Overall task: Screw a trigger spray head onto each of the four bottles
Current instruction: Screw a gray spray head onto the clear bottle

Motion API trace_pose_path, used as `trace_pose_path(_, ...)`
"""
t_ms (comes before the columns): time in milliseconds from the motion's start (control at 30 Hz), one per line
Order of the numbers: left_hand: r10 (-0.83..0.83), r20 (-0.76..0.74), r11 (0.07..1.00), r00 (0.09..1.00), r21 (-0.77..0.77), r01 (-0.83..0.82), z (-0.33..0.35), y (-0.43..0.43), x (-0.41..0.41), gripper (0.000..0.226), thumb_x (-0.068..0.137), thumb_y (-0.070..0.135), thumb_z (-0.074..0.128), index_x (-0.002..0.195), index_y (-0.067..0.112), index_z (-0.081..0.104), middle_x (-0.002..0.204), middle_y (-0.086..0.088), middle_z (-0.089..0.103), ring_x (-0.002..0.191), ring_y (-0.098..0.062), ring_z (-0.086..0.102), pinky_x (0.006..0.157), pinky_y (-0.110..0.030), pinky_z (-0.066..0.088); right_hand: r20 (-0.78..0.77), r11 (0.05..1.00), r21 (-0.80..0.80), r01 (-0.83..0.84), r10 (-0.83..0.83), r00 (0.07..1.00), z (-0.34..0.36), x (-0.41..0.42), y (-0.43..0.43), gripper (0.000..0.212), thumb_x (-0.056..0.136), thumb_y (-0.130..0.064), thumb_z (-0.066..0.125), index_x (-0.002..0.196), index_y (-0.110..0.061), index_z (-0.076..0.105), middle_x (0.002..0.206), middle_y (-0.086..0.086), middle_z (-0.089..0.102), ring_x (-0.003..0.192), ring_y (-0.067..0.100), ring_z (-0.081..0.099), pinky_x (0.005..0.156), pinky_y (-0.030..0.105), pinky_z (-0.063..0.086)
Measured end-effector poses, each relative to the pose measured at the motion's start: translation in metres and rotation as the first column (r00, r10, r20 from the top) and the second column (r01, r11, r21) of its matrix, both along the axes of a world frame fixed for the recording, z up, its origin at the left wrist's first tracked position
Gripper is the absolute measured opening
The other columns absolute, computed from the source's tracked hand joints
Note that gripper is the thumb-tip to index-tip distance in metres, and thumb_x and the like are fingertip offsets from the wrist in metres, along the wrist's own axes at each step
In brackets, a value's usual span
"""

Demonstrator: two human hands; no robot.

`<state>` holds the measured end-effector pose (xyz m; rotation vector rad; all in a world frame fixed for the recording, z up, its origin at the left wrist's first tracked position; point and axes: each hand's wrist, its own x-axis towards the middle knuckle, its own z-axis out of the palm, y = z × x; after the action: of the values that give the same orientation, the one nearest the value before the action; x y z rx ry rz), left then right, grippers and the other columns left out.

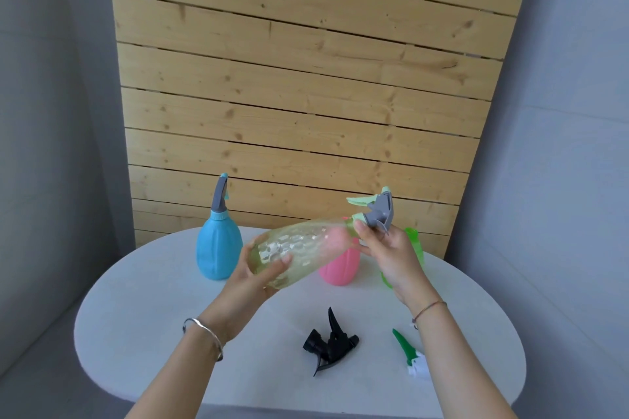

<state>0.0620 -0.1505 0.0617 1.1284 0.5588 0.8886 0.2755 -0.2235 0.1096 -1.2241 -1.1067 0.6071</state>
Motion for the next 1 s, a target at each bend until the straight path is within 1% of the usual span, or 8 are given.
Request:
trace_pose_path(100, 0.028, 0.076, 0.982, 0.997, -0.187, -0.014, 0.002, 0.0, 0.006, 0.061, 0.078, 0.065, 0.054, 0.12, 0.021, 0.059, 0.111, -0.001, 0.073, 0.1, -0.017, 0.07, 0.088, -0.032, 0.05, 0.015, 1.0, 0.001, -0.014, 0.014, 1.0, -0.001, -0.004, 0.002, 0.014, 0.09, -0.016, 0.06, 0.096, -0.004, 0.064, 0.105, 0.006, 0.066, 0.088, 0.011, 0.066, 0.079, 0.02, 0.056)
trace_pose_path(200, 0.09, 0.002, 0.982, 0.996, -0.166, -0.088, 0.0, 0.002, 0.007, 0.058, 0.089, 0.061, 0.04, 0.131, 0.022, 0.049, 0.124, -0.007, 0.064, 0.105, -0.021, 0.066, 0.092, -0.035, 0.049, 0.005, 1.0, -0.011, 0.006, -0.006, 1.0, -0.006, -0.006, 0.004, 0.022, 0.09, -0.017, 0.06, 0.098, 0.002, 0.064, 0.105, 0.007, 0.066, 0.085, 0.011, 0.066, 0.077, 0.017, 0.055)
trace_pose_path(400, -0.119, -0.023, 0.993, 0.993, -0.029, 0.118, 0.0, 0.01, -0.009, 0.061, 0.08, 0.036, 0.071, 0.134, 0.022, 0.047, 0.131, -0.004, 0.061, 0.112, -0.022, 0.064, 0.083, -0.03, 0.057, -0.023, 0.998, -0.037, 0.048, -0.049, 0.999, -0.005, 0.002, 0.0, 0.013, 0.088, -0.023, 0.062, 0.092, -0.012, 0.068, 0.117, 0.017, 0.068, 0.082, 0.003, 0.07, 0.09, 0.033, 0.056)
trace_pose_path(533, -0.112, 0.0, 0.992, 0.994, -0.058, 0.112, -0.002, 0.008, -0.006, 0.064, 0.075, 0.037, 0.071, 0.133, 0.022, 0.05, 0.125, -0.002, 0.066, 0.114, -0.021, 0.064, 0.092, -0.033, 0.053, -0.007, 0.999, -0.009, 0.042, -0.043, 0.999, -0.004, -0.004, 0.001, 0.027, 0.084, -0.023, 0.067, 0.094, 0.002, 0.064, 0.137, 0.014, 0.055, 0.095, 0.008, 0.068, 0.071, 0.019, 0.056)
trace_pose_path(633, -0.094, -0.016, 0.992, 0.995, -0.091, 0.092, -0.004, 0.007, -0.002, 0.064, 0.072, 0.039, 0.074, 0.129, 0.021, 0.052, 0.12, -0.002, 0.069, 0.109, -0.022, 0.066, 0.093, -0.041, 0.053, -0.054, 0.994, -0.014, 0.107, -0.107, 0.993, -0.004, -0.009, 0.001, 0.031, 0.082, -0.031, 0.069, 0.086, -0.001, 0.061, 0.117, 0.023, 0.065, 0.095, 0.016, 0.066, 0.075, 0.024, 0.057)
trace_pose_path(733, -0.095, -0.015, 0.987, 0.995, -0.129, 0.092, -0.004, 0.006, 0.0, 0.064, 0.067, 0.036, 0.078, 0.125, 0.019, 0.055, 0.112, -0.003, 0.073, 0.103, -0.024, 0.069, 0.085, -0.042, 0.058, -0.026, 0.99, -0.05, 0.135, -0.136, 0.99, -0.003, -0.014, 0.003, 0.017, 0.088, -0.032, 0.062, 0.089, -0.018, 0.07, 0.113, 0.006, 0.07, 0.099, 0.009, 0.065, 0.094, 0.035, 0.052)
trace_pose_path(867, -0.104, 0.046, 0.978, 0.994, -0.177, 0.11, -0.004, 0.002, 0.002, 0.066, 0.064, 0.035, 0.082, 0.122, 0.015, 0.06, 0.106, -0.004, 0.073, 0.101, -0.028, 0.07, 0.079, -0.041, 0.058, -0.254, 0.995, 0.092, -0.046, 0.068, 0.965, 0.0, -0.028, 0.01, 0.042, 0.087, -0.04, 0.053, 0.115, -0.01, 0.063, 0.126, -0.004, 0.065, 0.115, 0.007, 0.062, 0.094, 0.027, 0.049)
trace_pose_path(1000, -0.129, 0.113, 0.963, 0.985, -0.222, 0.152, -0.003, 0.0, 0.004, 0.05, 0.063, 0.039, 0.082, 0.109, 0.02, 0.072, 0.108, -0.005, 0.073, 0.101, -0.028, 0.069, 0.08, -0.041, 0.057, -0.396, 0.962, 0.226, -0.153, 0.234, 0.888, 0.005, -0.032, 0.012, 0.027, 0.098, -0.023, 0.041, 0.114, -0.011, 0.059, 0.122, 0.0, 0.066, 0.118, 0.016, 0.06, 0.101, 0.031, 0.046)
